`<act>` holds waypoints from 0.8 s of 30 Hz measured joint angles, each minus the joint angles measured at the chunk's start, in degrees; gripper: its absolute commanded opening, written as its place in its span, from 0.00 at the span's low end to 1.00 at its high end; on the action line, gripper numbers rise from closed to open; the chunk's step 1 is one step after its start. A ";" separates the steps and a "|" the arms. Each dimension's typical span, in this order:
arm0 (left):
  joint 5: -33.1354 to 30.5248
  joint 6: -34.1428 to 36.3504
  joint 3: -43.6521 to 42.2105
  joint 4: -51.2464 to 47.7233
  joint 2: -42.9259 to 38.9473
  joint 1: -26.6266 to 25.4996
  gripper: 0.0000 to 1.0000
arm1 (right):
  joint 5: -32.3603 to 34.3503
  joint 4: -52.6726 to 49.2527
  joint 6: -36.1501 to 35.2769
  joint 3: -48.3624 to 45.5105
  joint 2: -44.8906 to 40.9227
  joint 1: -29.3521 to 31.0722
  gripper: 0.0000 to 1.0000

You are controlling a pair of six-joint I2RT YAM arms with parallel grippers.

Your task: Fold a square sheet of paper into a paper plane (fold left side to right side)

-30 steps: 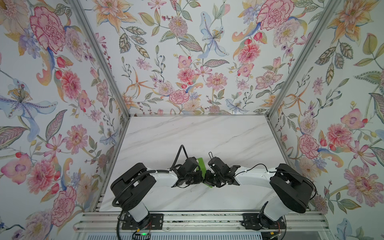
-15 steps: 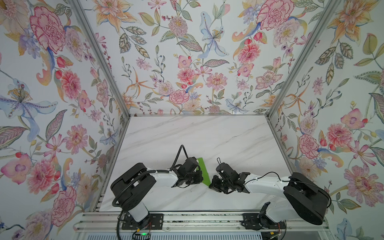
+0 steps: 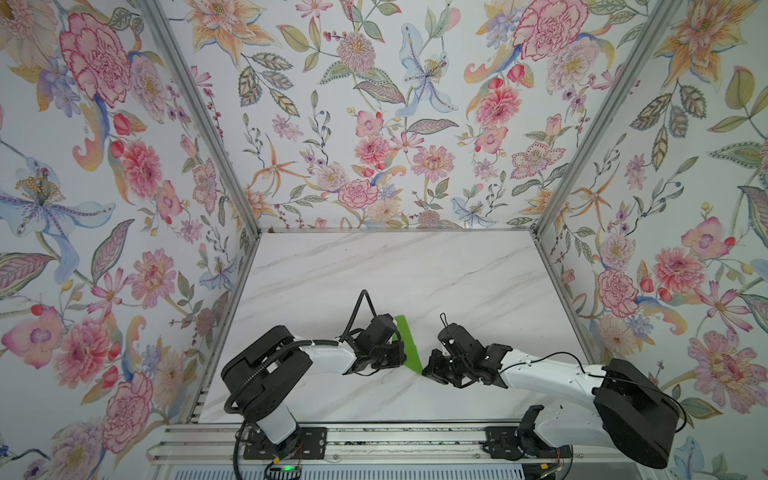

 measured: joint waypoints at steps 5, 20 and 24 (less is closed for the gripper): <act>-0.02 0.00 0.00 0.00 0.00 0.00 0.00 | -1.14 2.89 -0.81 4.00 7.69 -0.07 0.00; -1.75 11.23 6.19 -12.81 -1.22 0.00 0.17 | -6.45 2.43 -10.71 6.29 14.03 -3.98 0.00; -1.95 20.65 13.33 -22.45 -1.25 0.02 0.19 | -9.27 1.22 -15.04 7.21 15.15 -5.49 0.00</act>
